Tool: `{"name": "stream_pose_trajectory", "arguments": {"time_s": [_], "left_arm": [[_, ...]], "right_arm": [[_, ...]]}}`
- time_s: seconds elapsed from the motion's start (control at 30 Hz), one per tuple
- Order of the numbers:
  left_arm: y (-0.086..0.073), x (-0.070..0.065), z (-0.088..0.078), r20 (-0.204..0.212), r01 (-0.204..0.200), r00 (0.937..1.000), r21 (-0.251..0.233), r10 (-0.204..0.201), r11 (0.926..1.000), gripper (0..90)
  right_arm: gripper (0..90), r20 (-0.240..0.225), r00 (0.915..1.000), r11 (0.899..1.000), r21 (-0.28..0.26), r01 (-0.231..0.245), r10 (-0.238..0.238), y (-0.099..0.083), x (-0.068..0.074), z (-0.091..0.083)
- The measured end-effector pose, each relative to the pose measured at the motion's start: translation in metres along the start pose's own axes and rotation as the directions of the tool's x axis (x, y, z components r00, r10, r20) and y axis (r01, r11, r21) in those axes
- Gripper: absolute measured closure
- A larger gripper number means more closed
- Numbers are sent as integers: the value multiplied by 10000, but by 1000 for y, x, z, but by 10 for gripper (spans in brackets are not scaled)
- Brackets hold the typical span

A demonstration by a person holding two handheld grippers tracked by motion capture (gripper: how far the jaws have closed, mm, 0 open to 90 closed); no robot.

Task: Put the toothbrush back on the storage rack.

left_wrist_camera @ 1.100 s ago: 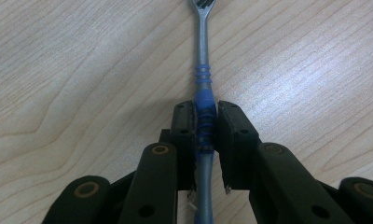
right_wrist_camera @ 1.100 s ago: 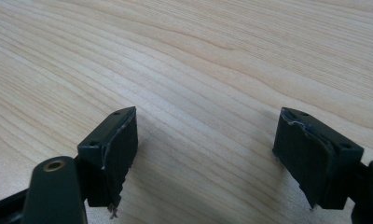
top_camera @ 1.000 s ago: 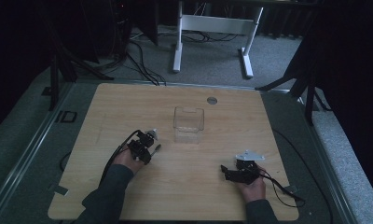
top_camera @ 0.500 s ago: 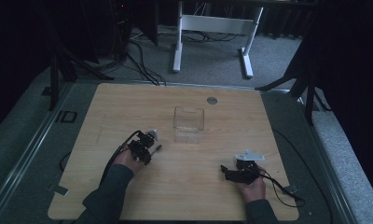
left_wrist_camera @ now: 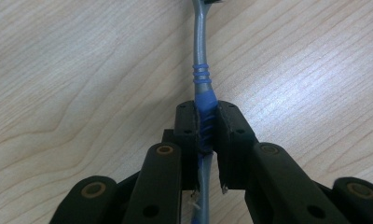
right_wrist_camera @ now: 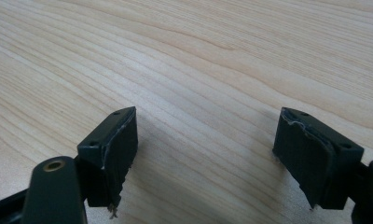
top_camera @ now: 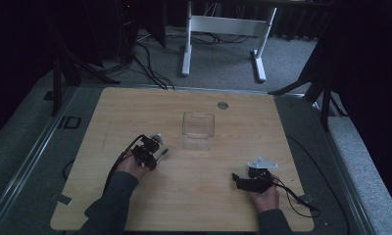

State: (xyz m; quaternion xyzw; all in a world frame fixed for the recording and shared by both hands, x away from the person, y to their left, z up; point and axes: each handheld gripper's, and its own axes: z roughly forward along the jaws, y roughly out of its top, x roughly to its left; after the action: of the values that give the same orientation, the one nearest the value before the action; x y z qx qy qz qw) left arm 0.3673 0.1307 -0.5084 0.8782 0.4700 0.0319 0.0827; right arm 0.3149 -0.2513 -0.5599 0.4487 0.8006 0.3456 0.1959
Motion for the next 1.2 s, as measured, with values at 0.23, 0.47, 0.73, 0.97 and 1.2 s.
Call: {"name": "stream_pose_trajectory", "arguments": {"time_s": [0.23,0.47,0.73,0.97,1.2], "left_arm": [[-1,0,-5,3,-36,10000,-285,36,9996,797],[-2,1,-11,74,-22,10000,-653,27,9979,797],[-3,2,-16,235,-15,9997,-1151,43,9933,796],[-5,3,-21,274,51,9996,-1497,-10,9887,796],[-5,4,-25,228,183,9996,-1826,-144,9830,796]], "right_arm": [[213,0,10000,10000,-1,-3,3,0,0,0],[214,-1,10000,10000,0,-2,2,0,0,0],[213,0,10000,10000,1,-1,1,0,0,0],[213,-1,10000,10000,-3,3,-3,0,0,0],[214,2,10000,10000,-6,5,-5,0,0,0]]}}
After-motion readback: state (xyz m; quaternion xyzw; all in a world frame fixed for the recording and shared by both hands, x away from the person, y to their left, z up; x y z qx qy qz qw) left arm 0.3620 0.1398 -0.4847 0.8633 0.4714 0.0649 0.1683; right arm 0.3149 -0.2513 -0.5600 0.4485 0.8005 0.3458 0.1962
